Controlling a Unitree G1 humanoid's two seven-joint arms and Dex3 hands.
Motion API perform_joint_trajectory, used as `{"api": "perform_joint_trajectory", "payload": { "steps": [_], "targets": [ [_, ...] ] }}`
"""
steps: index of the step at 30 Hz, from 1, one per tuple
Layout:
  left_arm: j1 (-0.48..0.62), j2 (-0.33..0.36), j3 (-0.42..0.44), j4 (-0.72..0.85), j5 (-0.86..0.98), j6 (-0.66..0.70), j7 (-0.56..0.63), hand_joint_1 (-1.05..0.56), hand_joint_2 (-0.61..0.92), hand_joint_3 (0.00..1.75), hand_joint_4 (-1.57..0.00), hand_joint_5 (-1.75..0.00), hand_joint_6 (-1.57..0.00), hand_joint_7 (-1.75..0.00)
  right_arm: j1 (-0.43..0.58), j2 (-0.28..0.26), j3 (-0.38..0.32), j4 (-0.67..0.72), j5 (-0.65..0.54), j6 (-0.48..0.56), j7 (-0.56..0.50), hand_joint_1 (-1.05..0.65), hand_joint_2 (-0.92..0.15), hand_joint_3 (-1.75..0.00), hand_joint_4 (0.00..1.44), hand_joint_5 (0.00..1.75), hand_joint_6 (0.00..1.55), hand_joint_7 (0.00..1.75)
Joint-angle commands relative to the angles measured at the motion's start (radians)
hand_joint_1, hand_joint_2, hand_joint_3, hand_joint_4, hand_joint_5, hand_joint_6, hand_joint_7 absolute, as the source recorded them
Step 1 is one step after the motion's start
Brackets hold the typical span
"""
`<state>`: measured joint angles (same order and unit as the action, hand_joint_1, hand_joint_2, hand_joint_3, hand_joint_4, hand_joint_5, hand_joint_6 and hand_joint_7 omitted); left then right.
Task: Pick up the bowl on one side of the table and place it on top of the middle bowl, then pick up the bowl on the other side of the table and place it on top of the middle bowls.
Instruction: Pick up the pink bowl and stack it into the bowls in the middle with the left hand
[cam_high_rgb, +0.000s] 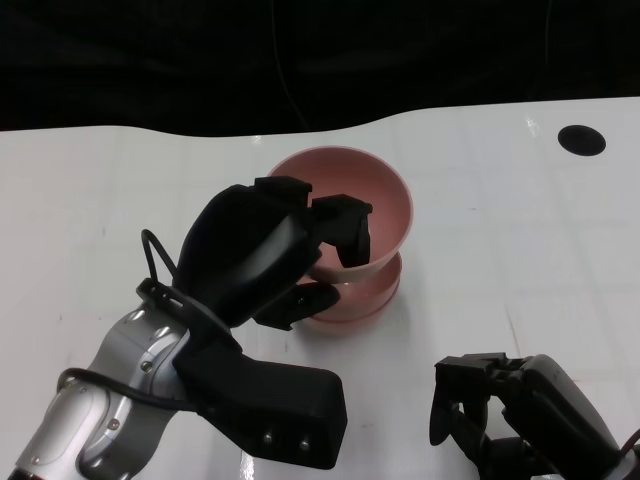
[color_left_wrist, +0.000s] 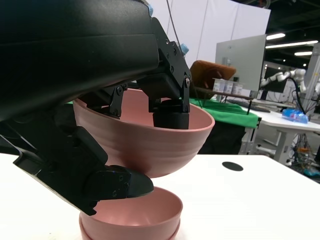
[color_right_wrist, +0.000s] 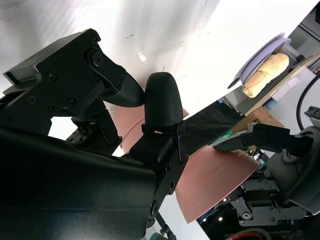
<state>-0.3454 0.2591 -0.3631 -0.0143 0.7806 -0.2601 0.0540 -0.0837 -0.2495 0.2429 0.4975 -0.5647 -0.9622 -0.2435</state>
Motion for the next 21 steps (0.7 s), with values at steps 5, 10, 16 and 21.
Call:
{"api": "perform_joint_trajectory", "payload": {
  "steps": [5, 10, 16, 21],
  "targets": [
    [0.01, 0.003, 0.0, 0.008, 0.003, -0.01, 0.028, -0.17, 0.59, 0.8, -0.75, -1.74, -0.78, -1.35, 0.014, -0.012, -0.004, -0.017, -0.001, 0.007, -0.012, -0.15, -0.52, -1.26, 0.86, 1.75, 0.73, 1.55],
    [0.012, 0.01, 0.001, 0.014, -0.003, -0.013, 0.025, -0.17, 0.59, 0.79, -0.77, -1.66, -0.87, -1.11, 0.02, -0.007, 0.0, -0.027, 0.012, 0.016, -0.004, -0.14, -0.52, -1.26, 0.87, 1.75, 0.73, 1.57],
    [0.012, 0.011, -0.001, 0.029, -0.001, -0.022, 0.033, -0.16, 0.6, 0.8, -0.75, -1.69, -0.85, -1.15, 0.025, -0.008, 0.003, -0.038, 0.013, 0.025, 0.002, -0.13, -0.52, -1.26, 0.86, 1.75, 0.73, 1.58],
    [0.016, 0.012, -0.002, 0.041, 0.003, -0.022, 0.035, -0.15, 0.6, 0.75, -0.74, -1.68, -0.88, -1.1, 0.027, -0.003, 0.005, -0.046, 0.018, 0.031, 0.006, -0.13, -0.52, -1.26, 0.86, 1.75, 0.73, 1.59]
  ]
}}
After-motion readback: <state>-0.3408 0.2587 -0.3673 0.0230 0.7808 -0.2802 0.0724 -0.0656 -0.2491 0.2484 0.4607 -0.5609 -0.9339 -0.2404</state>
